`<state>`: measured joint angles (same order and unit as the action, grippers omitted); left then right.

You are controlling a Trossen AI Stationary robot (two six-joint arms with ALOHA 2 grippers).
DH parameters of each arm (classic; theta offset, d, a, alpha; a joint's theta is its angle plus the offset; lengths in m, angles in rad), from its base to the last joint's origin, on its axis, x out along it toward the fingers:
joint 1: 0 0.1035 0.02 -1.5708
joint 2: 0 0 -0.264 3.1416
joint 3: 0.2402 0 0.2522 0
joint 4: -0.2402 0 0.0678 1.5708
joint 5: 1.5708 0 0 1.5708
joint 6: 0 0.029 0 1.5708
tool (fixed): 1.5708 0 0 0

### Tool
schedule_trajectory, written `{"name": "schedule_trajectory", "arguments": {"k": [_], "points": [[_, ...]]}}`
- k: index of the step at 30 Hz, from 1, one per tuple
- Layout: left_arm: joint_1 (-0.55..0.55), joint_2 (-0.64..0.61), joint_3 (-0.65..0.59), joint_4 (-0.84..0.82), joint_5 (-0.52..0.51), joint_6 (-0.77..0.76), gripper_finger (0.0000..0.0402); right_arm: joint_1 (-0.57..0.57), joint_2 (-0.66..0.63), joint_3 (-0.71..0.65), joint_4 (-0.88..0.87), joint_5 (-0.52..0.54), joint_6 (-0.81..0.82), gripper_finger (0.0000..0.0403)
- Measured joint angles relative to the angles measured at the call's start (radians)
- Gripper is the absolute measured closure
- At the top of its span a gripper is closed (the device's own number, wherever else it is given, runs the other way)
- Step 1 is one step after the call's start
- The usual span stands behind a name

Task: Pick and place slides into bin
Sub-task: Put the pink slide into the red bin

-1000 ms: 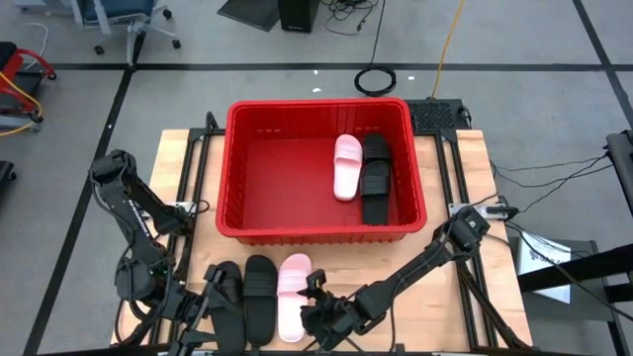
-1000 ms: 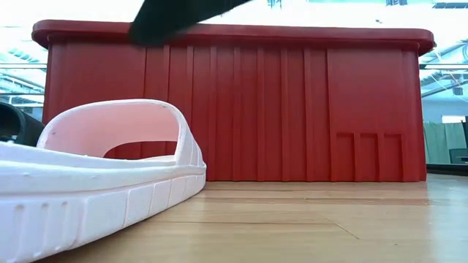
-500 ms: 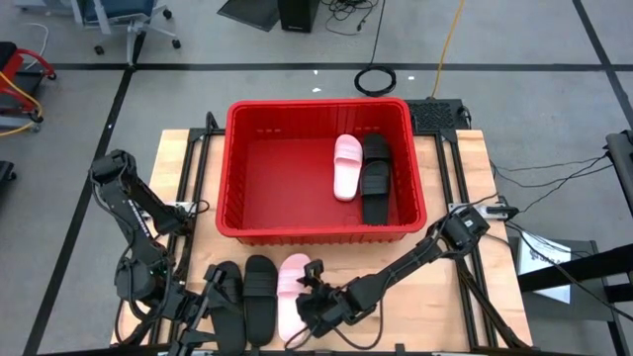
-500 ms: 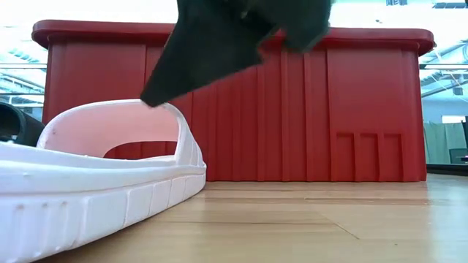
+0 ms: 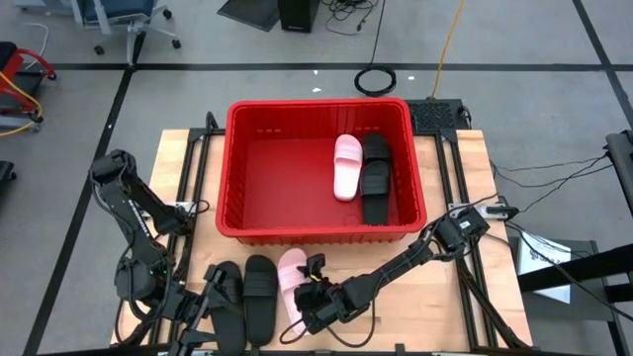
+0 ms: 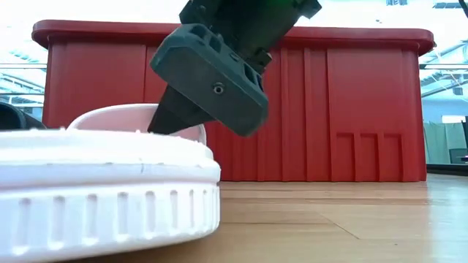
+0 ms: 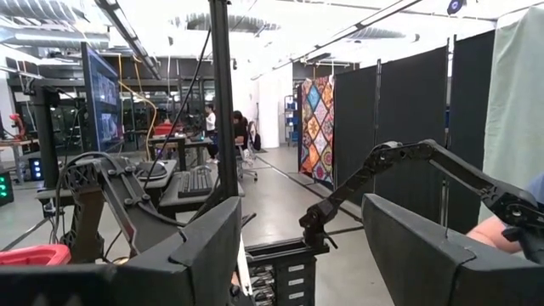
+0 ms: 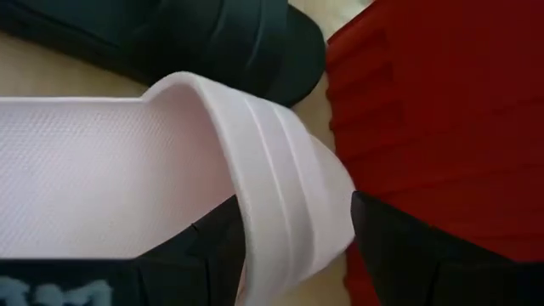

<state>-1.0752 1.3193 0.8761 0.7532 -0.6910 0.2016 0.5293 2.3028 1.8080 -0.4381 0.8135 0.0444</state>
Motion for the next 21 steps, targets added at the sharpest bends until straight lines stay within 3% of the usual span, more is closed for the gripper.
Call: {"name": "schedule_trajectory", "arguments": {"k": [8, 19, 21], "points": [[0.000, 0.000, 0.000, 0.000, 0.000, 0.000, 0.0151, 0.000, 0.000, 0.000, -0.001, -0.005, 0.019, 0.0230], [0.000, 0.000, 0.000, 0.000, 0.000, -0.001, 0.0151, -0.026, -0.002, 0.000, 0.000, -0.156, 0.072, 0.0386], [0.000, 0.000, 0.000, 0.000, 0.000, -0.001, 0.0151, -0.026, -0.002, 0.000, -0.001, -0.157, 0.072, 0.0395]]}}
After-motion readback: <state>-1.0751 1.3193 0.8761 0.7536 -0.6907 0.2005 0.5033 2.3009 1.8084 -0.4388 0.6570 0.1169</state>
